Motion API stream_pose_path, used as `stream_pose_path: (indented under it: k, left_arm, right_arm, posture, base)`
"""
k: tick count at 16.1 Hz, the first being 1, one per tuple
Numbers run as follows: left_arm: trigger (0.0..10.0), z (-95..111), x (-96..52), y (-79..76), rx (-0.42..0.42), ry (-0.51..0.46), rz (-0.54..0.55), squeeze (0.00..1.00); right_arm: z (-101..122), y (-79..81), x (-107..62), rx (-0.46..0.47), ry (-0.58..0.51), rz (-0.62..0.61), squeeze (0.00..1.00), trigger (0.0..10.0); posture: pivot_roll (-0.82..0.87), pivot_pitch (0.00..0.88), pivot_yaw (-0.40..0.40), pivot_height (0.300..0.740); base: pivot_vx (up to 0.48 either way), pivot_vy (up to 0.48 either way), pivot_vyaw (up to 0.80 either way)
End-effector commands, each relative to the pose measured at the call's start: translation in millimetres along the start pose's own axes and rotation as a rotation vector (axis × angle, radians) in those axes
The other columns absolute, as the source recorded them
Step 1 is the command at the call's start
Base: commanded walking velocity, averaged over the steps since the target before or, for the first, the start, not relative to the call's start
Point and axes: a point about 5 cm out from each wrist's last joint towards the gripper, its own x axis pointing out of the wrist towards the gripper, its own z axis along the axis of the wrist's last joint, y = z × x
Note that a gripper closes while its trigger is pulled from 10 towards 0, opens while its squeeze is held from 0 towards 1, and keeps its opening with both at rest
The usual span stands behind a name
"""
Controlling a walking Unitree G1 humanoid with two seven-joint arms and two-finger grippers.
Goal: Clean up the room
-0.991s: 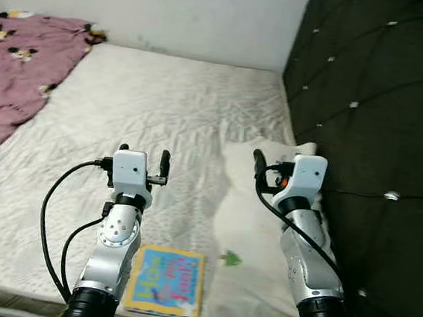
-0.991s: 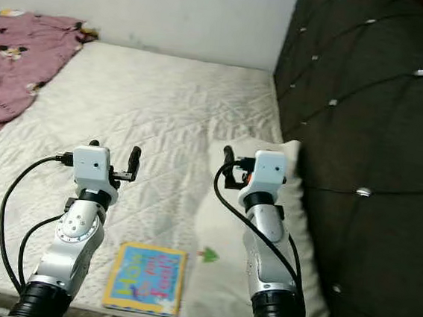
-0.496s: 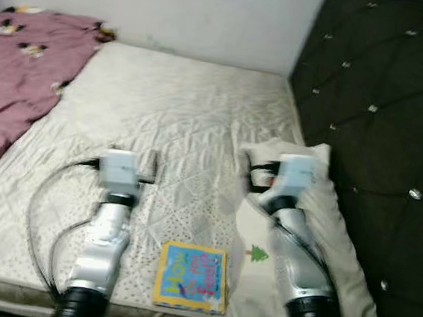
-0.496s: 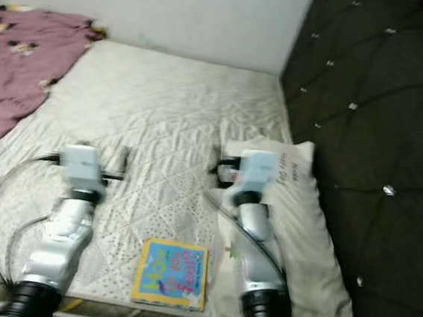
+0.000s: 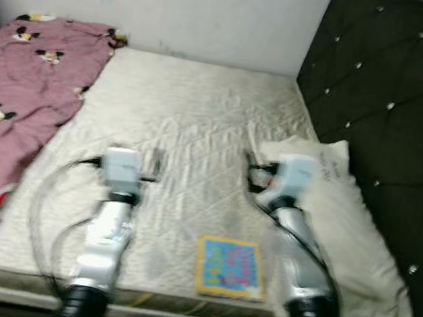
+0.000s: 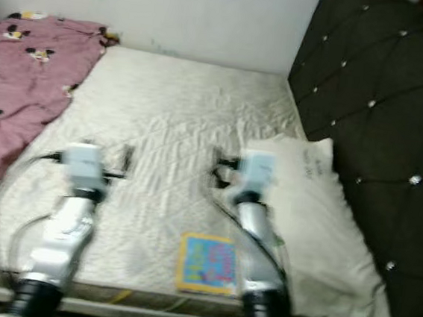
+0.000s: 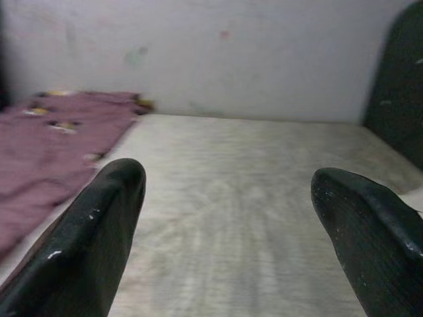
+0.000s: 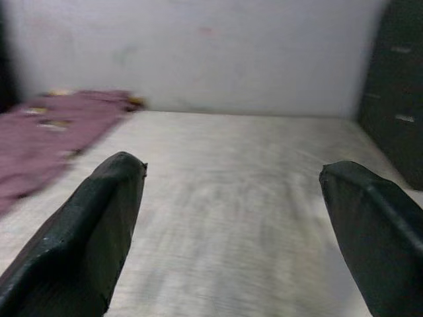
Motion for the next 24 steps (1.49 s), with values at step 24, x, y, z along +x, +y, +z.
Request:
stream_pose_path:
  k: [24]
  left_arm:
    - [10.0, 7, -40.8, 18.8, -0.103, -0.061, -0.218, 0.0]
  right_arm:
    - [-9, -74.2, -52.3, -0.166, 0.078, -0.214, 0.0, 10.0]
  posture:
    - [-0.04, 0.0, -0.056, 0.74]
  base:
    - [0.0, 0.06, 0.0]
